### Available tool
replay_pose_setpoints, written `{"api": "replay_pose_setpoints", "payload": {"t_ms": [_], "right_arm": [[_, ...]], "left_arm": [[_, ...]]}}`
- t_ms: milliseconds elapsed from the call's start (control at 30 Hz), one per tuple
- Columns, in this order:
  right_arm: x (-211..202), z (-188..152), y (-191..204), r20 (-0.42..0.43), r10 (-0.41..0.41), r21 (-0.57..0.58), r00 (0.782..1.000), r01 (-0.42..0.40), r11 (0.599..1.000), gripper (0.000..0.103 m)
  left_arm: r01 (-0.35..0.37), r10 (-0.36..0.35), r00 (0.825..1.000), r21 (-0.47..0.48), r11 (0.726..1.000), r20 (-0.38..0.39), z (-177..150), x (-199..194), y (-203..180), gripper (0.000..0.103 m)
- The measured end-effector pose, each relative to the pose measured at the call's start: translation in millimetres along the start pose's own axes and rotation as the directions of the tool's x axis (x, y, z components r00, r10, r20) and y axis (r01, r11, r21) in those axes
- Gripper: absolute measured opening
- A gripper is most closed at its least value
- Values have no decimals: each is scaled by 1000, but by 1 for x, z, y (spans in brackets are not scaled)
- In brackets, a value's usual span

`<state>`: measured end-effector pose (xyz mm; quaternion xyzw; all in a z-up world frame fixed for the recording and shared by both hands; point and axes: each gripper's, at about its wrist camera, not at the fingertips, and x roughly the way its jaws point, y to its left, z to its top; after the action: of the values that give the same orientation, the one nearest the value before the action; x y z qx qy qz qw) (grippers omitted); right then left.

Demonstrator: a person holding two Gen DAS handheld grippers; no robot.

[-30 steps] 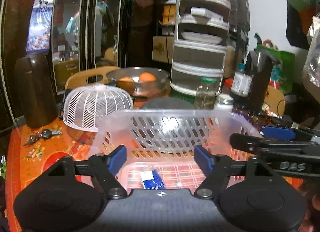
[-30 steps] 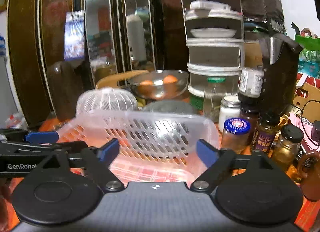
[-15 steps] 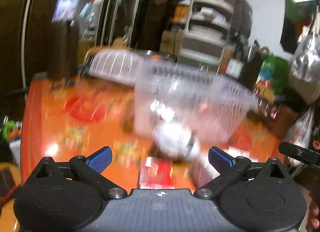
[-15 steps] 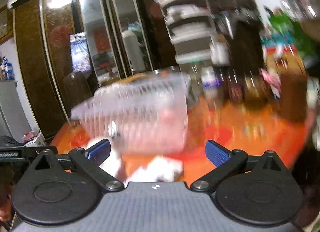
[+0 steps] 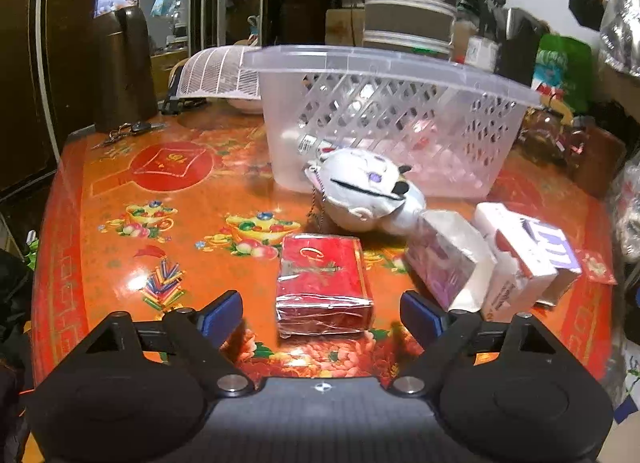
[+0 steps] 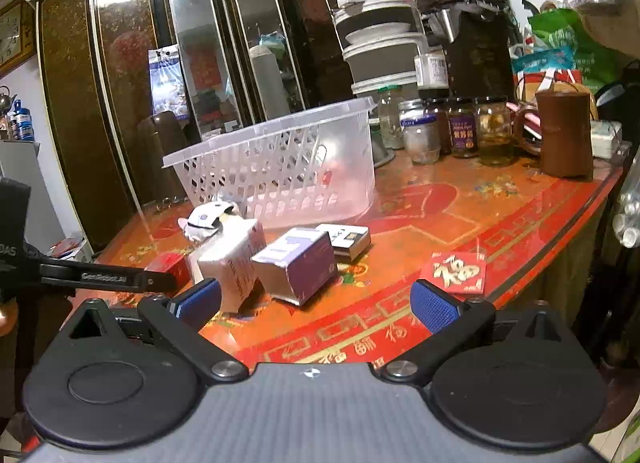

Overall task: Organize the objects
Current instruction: 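Grasp the red foil box with the left tool while the right tool grasps the lavender box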

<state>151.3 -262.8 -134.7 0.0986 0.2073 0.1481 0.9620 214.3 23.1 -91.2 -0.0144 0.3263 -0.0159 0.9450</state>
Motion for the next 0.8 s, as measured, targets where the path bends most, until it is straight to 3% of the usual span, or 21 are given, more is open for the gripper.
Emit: {"api": "replay_pose_setpoints", "payload": {"t_ms": [167, 233, 500, 800], "right_arm": [[2, -6, 0, -3, 3, 11, 1000, -3, 1000, 103], [6, -5, 2, -5, 1, 2, 1000, -1, 1000, 103], [31, -2, 19, -19, 9, -80, 1000, -11, 997, 102], [62, 8, 27, -62, -44, -136, 997, 36, 990, 84]], "left_arm": [[-29, 29, 1000, 3, 1000, -11, 3, 10, -4, 68], [-42, 42, 999, 13, 999, -2, 4, 10, -7, 54], [24, -24, 1000, -17, 1000, 10, -13, -14, -5, 54], [83, -82, 996, -42, 996, 29, -33, -40, -4, 54]]}}
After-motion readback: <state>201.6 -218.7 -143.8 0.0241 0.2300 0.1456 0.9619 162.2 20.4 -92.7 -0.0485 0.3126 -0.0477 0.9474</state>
